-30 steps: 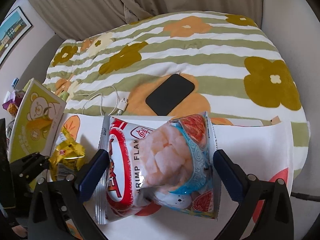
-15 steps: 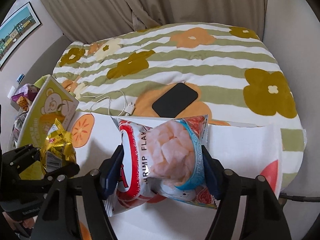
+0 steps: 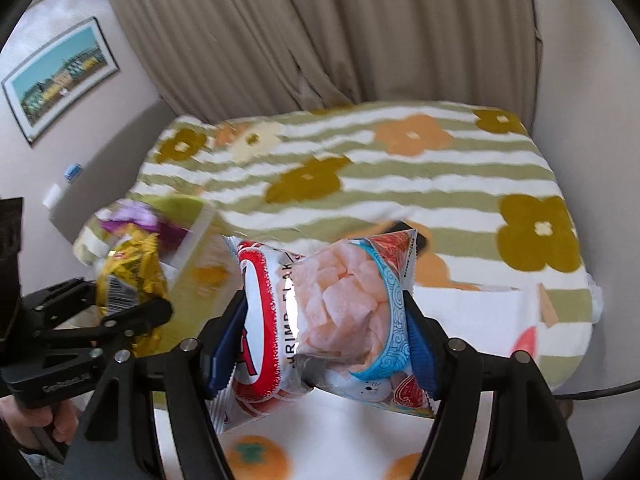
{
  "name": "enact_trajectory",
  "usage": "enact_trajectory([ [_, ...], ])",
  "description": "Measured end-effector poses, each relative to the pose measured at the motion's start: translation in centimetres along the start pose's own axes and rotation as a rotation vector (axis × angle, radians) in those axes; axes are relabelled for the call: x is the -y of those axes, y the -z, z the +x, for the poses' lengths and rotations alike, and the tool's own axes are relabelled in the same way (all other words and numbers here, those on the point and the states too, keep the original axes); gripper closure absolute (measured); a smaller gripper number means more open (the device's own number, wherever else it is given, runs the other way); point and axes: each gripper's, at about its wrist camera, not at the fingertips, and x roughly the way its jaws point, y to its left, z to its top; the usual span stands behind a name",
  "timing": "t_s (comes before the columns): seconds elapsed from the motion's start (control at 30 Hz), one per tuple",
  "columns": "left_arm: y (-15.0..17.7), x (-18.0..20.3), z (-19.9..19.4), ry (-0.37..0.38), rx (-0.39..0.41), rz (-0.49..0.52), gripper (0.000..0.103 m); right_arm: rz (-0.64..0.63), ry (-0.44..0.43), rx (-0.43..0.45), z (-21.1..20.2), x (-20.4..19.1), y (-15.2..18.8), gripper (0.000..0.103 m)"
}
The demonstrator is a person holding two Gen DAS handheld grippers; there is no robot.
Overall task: Organize snacks
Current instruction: 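Carry both packets over the yellow-green box and open both tools to drop them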
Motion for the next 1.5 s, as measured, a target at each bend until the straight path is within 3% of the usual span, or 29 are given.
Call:
enact_trajectory([
  [0.3,2.1,-11.3,-7.0,-0.107,0.056,-0.066,0.054,-0.065,-0.098,0.058,-0.6,-12.1,-0.7,0.036],
  [0.6,5.5,-21.1,-6.7,-0.114,-0.021,-0.103,0.054,-0.076,-0.110,0.044,1.9,-20.6,1.2,0.036],
  [0.7,6.6,-22.7,-5.3,-0.082,-0.057,-0.093,0.051,-0.046,-0.098,0.039,2.5,-21.9,2.1,0.036],
  [0.73,6.8,-22.8,-5.0,-0.072,-0.064,-0.087,0.041,-0.035,-0.093,0.037,2.6,-22.3,2.4,0.036],
  [0.77,7.0,-22.9,-4.6,-0.059,-0.070,-0.079,0.015,-0.028,-0.087,0.035,2.7,-22.4,2.6,0.036],
  [0.8,7.1,-22.9,-4.4,-0.060,-0.071,-0.070,0.003,-0.022,-0.081,0.029,2.8,-22.6,2.8,0.036],
  [0.83,7.2,-23.0,-4.4,-0.073,-0.051,-0.062,0.000,-0.019,-0.073,0.021,3.0,-22.8,3.0,0.036],
  [1.07,8.8,-25.1,-5.9,-0.045,-0.034,-0.092,0.000,-0.007,-0.014,-0.005,3.6,-24.1,3.9,0.036],
  [1.4,10.7,-29.0,-7.9,-0.102,-0.031,-0.154,0.000,-0.035,-0.019,-0.035,7.3,-27.9,3.8,0.033],
  [1.43,10.9,-29.3,-8.1,-0.103,-0.031,-0.160,0.000,-0.030,-0.031,-0.042,7.7,-28.0,3.8,0.030],
  [1.5,11.3,-29.5,-8.4,-0.108,-0.030,-0.170,0.000,-0.015,-0.043,-0.032,8.2,-28.2,4.0,0.012],
])
